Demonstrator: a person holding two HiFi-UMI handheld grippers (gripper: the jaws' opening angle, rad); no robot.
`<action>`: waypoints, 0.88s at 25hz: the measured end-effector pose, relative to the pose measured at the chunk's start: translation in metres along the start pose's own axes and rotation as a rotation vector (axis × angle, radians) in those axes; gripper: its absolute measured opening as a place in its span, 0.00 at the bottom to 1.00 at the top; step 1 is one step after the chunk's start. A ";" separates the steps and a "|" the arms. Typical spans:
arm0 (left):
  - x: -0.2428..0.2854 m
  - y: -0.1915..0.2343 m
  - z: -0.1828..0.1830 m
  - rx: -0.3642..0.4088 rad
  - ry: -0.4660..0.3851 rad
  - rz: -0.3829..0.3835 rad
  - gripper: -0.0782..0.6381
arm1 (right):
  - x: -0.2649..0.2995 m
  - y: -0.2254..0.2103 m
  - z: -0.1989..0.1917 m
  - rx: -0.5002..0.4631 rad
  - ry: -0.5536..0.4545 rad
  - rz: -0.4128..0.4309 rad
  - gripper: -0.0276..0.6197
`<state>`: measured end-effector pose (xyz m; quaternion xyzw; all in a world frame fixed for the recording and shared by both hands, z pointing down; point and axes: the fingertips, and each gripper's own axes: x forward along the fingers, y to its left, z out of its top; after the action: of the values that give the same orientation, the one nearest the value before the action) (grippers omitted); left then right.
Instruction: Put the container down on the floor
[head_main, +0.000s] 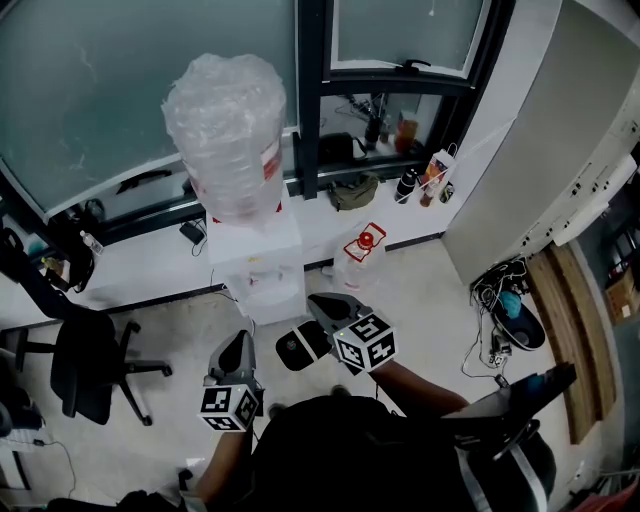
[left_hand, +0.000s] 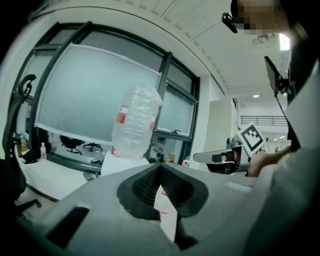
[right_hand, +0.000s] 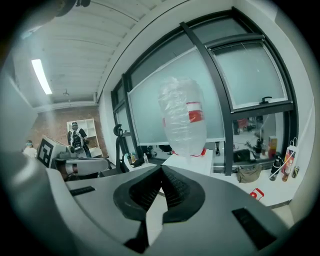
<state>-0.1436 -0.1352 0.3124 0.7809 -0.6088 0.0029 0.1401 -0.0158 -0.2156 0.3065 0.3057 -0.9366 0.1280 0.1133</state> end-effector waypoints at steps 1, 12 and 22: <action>-0.002 0.004 0.003 0.003 -0.011 0.029 0.12 | 0.000 0.001 0.003 -0.009 -0.006 0.001 0.05; -0.007 0.017 -0.001 0.002 -0.023 0.053 0.12 | 0.007 0.008 0.011 -0.022 -0.028 -0.002 0.05; -0.004 0.014 0.003 -0.012 -0.016 0.034 0.12 | 0.003 0.011 0.022 -0.026 -0.045 -0.008 0.05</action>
<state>-0.1583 -0.1349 0.3113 0.7697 -0.6230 -0.0047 0.1396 -0.0283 -0.2152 0.2848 0.3107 -0.9393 0.1086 0.0964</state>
